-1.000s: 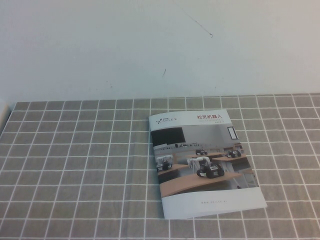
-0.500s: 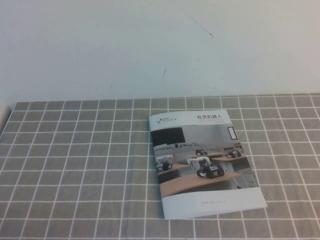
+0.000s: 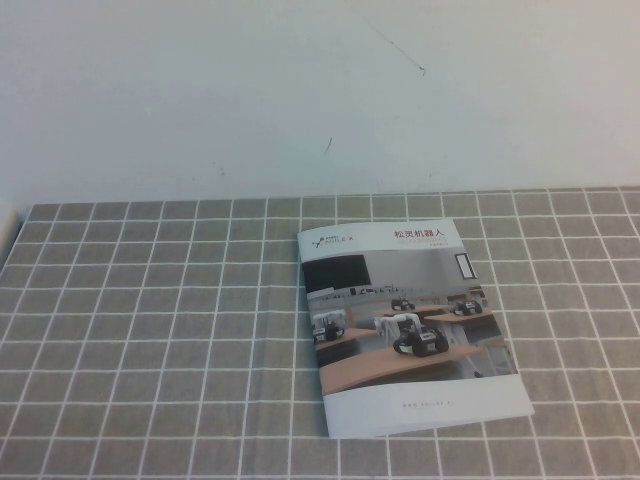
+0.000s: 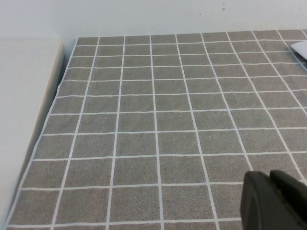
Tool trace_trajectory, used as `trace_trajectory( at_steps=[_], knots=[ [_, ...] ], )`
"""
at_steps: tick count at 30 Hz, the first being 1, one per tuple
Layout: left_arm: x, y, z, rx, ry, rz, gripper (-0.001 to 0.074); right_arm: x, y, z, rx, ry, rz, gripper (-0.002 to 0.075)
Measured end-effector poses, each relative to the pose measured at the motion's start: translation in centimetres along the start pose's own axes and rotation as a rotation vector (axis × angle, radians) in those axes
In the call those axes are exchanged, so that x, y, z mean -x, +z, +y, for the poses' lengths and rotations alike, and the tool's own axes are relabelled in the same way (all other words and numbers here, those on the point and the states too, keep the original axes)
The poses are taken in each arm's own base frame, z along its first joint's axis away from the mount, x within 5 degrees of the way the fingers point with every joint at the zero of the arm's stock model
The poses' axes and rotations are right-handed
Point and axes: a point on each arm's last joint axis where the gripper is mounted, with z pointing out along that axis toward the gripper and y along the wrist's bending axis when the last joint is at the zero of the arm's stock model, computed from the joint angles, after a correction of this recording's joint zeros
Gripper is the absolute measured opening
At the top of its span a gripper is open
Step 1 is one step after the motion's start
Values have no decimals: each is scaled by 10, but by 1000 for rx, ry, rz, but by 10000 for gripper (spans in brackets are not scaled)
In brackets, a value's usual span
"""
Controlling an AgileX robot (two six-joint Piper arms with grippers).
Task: Close book
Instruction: 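Close the open booklet and leave it lying on the table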
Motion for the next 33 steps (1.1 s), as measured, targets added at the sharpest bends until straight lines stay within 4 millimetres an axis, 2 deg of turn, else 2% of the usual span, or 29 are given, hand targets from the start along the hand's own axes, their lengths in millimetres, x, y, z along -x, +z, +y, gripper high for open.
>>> trace_trajectory(
  at_steps=[22, 27, 33],
  knots=[
    [0, 0, 0, 0, 0, 2, -2, 0, 0, 0, -2, -7, 2, -3],
    [0, 0, 0, 1, 2, -1, -2, -5, -10, -10, -139, -187, -24, -3],
    [0, 0, 0, 1, 2, 1, -2, -11, -29, -15, -282, -177, -103, -3]
  ],
)
